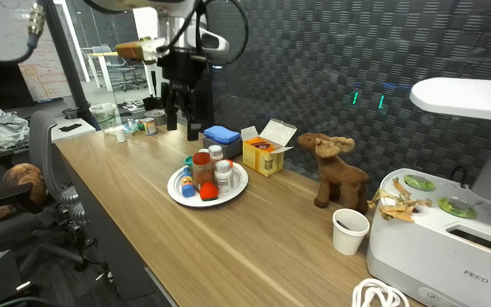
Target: Pick up all the objects surrounding the white plate and arrange them on the plate
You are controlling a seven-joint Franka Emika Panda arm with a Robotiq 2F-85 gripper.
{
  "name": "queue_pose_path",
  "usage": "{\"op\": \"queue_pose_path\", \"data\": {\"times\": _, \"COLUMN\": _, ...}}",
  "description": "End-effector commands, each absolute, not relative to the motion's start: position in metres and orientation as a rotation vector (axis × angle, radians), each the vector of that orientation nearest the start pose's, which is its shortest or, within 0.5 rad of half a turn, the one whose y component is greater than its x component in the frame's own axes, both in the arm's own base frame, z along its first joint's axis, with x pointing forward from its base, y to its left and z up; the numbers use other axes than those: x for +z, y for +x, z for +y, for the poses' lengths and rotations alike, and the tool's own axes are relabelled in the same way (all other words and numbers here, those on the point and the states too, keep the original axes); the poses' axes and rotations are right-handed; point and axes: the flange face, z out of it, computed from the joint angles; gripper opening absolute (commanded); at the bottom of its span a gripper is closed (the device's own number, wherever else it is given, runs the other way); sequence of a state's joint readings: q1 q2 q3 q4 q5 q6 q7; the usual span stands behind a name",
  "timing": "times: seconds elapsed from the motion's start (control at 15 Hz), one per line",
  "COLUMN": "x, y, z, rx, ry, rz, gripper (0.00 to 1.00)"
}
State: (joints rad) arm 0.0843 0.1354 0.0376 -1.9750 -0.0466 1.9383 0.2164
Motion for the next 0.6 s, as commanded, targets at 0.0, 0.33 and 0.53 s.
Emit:
{"op": "queue_pose_path", "data": {"times": 0.0, "x": 0.451, "y": 0.544, "z": 0.086, "rx": 0.345, "ry": -3.291, "rz": -0.049, "gripper": 1.0}}
{"op": "queue_pose_path", "data": {"times": 0.33, "x": 0.478, "y": 0.527, "z": 0.112, "rx": 0.375, "ry": -3.359, "rz": -0.146, "gripper": 1.0}}
{"op": "queue_pose_path", "data": {"times": 0.53, "x": 0.483, "y": 0.521, "z": 0.12, "rx": 0.373, "ry": -3.364, "rz": -0.168, "gripper": 1.0}}
